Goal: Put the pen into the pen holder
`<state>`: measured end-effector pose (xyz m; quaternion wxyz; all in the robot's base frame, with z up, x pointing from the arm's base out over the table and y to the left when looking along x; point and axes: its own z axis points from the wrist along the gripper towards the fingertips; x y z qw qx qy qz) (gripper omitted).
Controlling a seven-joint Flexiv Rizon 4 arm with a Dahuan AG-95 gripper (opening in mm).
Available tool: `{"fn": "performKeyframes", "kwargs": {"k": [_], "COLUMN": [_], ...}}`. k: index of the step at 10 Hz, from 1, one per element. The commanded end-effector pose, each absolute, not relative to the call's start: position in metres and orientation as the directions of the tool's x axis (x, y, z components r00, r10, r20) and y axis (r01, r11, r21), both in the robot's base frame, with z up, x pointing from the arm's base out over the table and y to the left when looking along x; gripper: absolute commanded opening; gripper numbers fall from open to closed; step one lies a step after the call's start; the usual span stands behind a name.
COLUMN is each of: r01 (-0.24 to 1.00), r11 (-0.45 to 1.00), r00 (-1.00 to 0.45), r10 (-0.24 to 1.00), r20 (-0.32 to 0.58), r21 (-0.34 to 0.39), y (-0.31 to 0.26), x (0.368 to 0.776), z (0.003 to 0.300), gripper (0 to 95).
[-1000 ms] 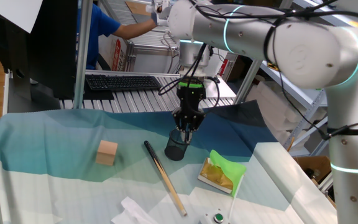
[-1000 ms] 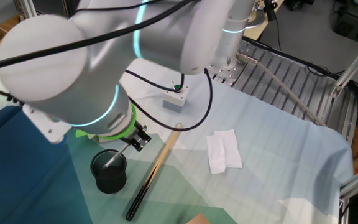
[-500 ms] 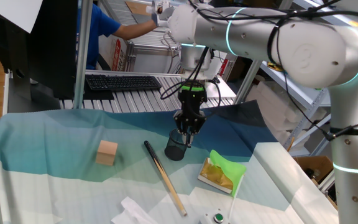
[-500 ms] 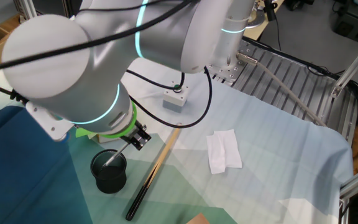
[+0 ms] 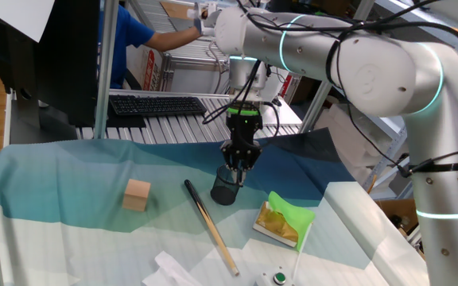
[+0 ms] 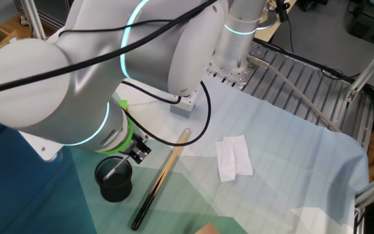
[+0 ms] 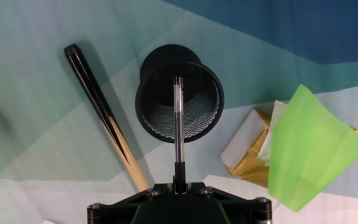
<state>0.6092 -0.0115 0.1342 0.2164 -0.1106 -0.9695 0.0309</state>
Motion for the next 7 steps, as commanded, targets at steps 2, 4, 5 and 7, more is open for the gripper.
{"fn": "performKeyframes", "kwargs": {"k": [2, 4, 5, 7], "r01": [0.212, 0.210, 0.208, 0.209], "r11": [0.970, 0.970, 0.971, 0.970], "r00": [-0.871, -0.866, -0.863, -0.856], "r10": [0.243, 0.242, 0.241, 0.242], "r20": [0.427, 0.437, 0.444, 0.456], "r21": [-0.121, -0.122, -0.121, -0.124], "y": [-0.0116, -0.0135, -0.0148, -0.0149], "x": [0.6100, 0.6105, 0.6107, 0.6117], "z": [0.1304, 0.1268, 0.1242, 0.1222], "gripper": [0.0, 0.0, 0.0, 0.0]}}
